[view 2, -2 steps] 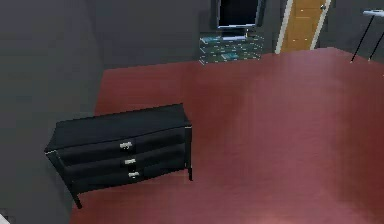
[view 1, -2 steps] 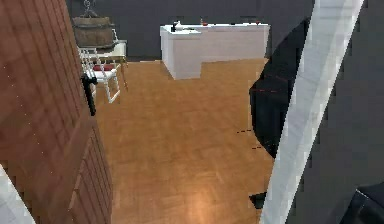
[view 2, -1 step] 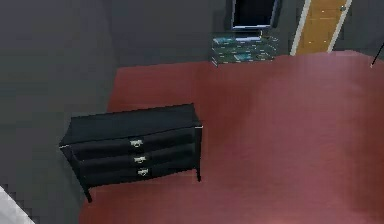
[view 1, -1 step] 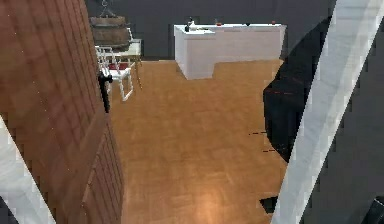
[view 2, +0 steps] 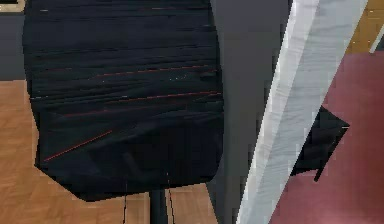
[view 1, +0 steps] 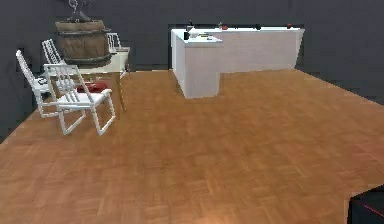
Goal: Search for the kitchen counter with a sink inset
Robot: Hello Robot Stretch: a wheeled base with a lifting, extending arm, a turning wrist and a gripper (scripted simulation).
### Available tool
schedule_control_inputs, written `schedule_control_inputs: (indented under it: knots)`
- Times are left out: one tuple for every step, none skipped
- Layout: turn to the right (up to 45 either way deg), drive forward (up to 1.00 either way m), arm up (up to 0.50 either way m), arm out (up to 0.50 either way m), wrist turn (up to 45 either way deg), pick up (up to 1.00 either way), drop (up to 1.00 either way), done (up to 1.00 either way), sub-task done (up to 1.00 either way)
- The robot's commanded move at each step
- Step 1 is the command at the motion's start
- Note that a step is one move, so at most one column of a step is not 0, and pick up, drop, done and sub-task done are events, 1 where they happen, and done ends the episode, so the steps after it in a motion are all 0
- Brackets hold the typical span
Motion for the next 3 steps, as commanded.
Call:
schedule_control_inputs:
  knots:
    - [0.0,0.35,0.00,0.00,0.0,0.00,0.00,0.00,0.00]
    - [-36.0,0.00,0.00,0.00,0.0,0.00,0.00,0.00,0.00]
    - [0.0,0.75,0.00,0.00,0.0,0.00,0.00,0.00,0.00]
